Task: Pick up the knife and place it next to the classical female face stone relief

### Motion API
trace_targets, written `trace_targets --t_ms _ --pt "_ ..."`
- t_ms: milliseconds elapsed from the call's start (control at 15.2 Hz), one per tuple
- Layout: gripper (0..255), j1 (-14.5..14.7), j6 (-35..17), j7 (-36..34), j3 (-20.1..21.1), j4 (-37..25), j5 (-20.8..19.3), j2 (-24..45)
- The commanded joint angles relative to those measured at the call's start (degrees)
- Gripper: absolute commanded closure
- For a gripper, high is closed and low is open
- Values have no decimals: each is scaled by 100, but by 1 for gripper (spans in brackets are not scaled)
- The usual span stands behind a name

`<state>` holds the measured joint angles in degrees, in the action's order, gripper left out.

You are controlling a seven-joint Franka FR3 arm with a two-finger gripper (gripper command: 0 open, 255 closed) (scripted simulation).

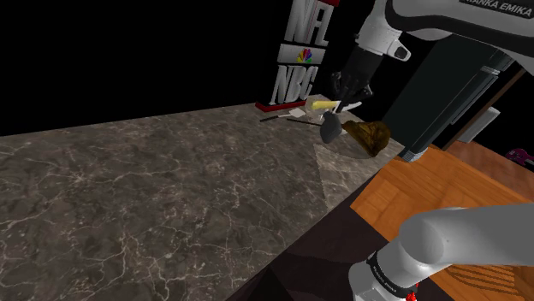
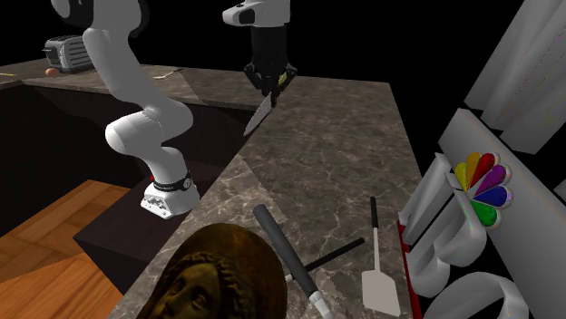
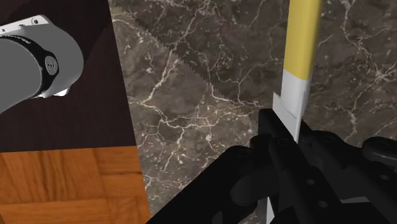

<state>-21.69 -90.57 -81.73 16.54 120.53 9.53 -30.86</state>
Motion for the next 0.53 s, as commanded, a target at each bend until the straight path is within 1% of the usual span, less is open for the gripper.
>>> trace_targets --t_ms 0,462 --pt "255 -45 46 274 -228 206 -63 -221" --pt "255 -261 255 1216 -1062 739 -463 -878"
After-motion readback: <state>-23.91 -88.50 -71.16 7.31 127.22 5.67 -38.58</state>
